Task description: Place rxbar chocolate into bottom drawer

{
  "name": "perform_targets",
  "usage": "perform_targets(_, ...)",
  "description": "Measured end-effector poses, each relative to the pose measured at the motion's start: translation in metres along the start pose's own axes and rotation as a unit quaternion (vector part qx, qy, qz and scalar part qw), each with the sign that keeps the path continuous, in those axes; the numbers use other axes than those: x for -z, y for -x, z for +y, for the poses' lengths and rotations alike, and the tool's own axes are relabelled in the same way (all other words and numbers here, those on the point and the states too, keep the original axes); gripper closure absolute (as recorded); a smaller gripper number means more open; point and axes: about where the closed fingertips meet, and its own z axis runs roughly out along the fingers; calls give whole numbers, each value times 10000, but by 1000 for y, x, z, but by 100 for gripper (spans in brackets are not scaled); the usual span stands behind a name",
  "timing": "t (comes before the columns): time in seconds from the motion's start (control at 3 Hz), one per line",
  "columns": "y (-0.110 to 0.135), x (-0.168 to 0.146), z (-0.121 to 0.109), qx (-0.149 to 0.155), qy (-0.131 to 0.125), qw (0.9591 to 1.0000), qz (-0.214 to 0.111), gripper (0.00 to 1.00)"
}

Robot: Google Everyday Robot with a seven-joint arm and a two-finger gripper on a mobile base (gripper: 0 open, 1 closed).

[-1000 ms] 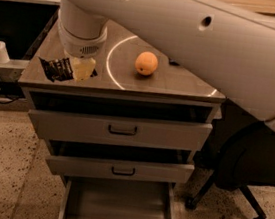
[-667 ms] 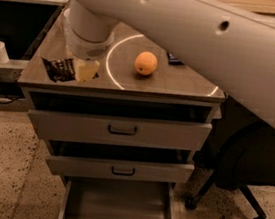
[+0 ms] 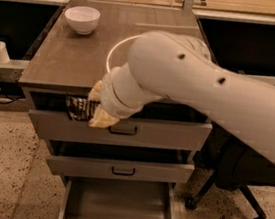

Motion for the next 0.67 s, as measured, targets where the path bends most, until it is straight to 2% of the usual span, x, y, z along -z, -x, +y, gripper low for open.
perform_targets(0.33, -48, -14, 21, -742, -146, 9969, 230, 100)
perform_targets(0.67, -48, -14, 22, -1069, -169, 9938, 251, 100)
